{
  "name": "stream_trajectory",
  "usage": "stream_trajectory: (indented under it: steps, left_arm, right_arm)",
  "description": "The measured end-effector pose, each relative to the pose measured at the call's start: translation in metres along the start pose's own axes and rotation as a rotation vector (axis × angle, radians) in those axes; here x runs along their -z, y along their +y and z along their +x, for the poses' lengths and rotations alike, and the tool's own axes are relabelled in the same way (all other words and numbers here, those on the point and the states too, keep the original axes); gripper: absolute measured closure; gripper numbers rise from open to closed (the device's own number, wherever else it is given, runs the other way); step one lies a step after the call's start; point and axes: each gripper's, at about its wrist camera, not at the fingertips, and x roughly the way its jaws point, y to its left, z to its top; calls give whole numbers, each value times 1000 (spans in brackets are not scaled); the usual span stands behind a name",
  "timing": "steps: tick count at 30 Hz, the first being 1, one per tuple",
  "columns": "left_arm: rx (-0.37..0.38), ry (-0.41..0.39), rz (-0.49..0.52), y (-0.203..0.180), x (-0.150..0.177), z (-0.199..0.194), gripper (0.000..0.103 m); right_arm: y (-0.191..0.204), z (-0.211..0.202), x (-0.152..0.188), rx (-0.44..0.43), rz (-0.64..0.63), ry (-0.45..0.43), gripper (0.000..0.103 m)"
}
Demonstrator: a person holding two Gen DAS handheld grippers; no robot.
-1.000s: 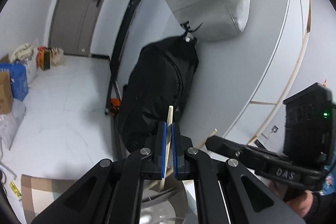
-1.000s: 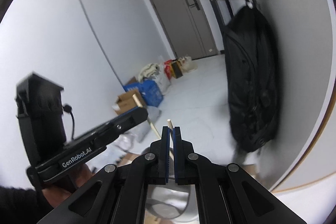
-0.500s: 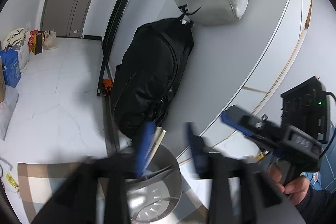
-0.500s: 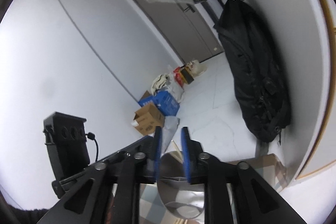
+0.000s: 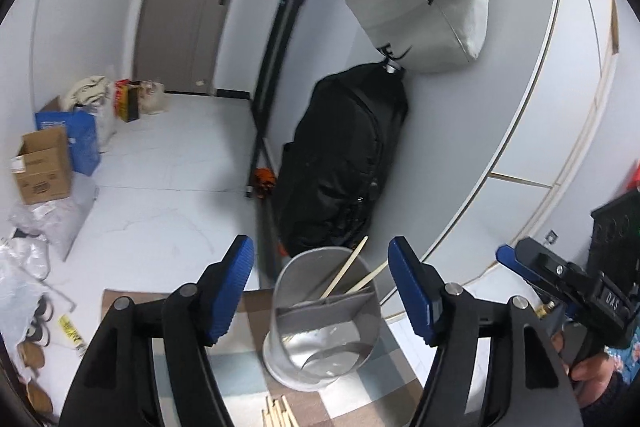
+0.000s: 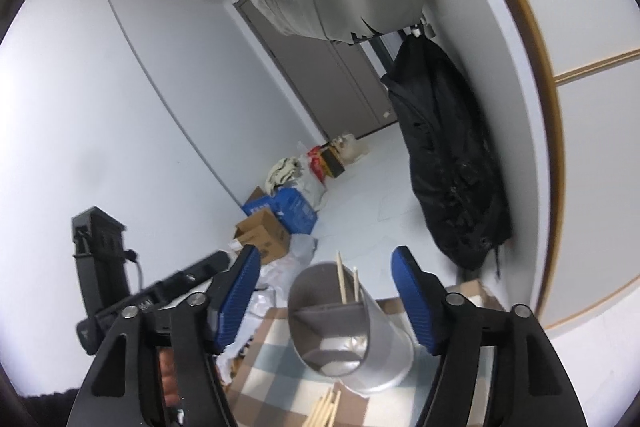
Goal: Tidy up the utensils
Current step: 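Lower both grippers back to the chopstick pile on the mat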
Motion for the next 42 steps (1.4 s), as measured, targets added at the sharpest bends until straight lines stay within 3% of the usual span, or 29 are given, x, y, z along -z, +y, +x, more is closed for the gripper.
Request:
stream_trajectory:
  steps: [7, 15, 21, 27, 31, 33, 42]
  left_arm:
    - [-71, -34, 4, -4, 18, -26, 23]
    - [-133, -39, -39, 6, 52, -42, 10]
    - [-172, 42, -56, 25, 91, -35, 10]
    - [-232, 91, -80, 50, 116, -31, 10]
    - [-266, 129, -95, 64, 123, -29, 10]
    - [-271, 131, -113, 69, 129, -32, 10]
    - [-291, 186, -150, 86, 140, -26, 10]
  right_arm:
    - [13, -16, 24, 32, -22, -7, 10]
    - [39, -20, 56, 70, -127, 19, 0]
    - [49, -3, 93, 102, -185, 119, 0]
    - [48, 33, 132, 98, -203, 303, 1]
    - [48, 63, 157, 117, -244, 440, 21]
    - [45, 77, 165, 130, -239, 485, 26]
    - [32, 124, 185, 143, -158, 596, 52]
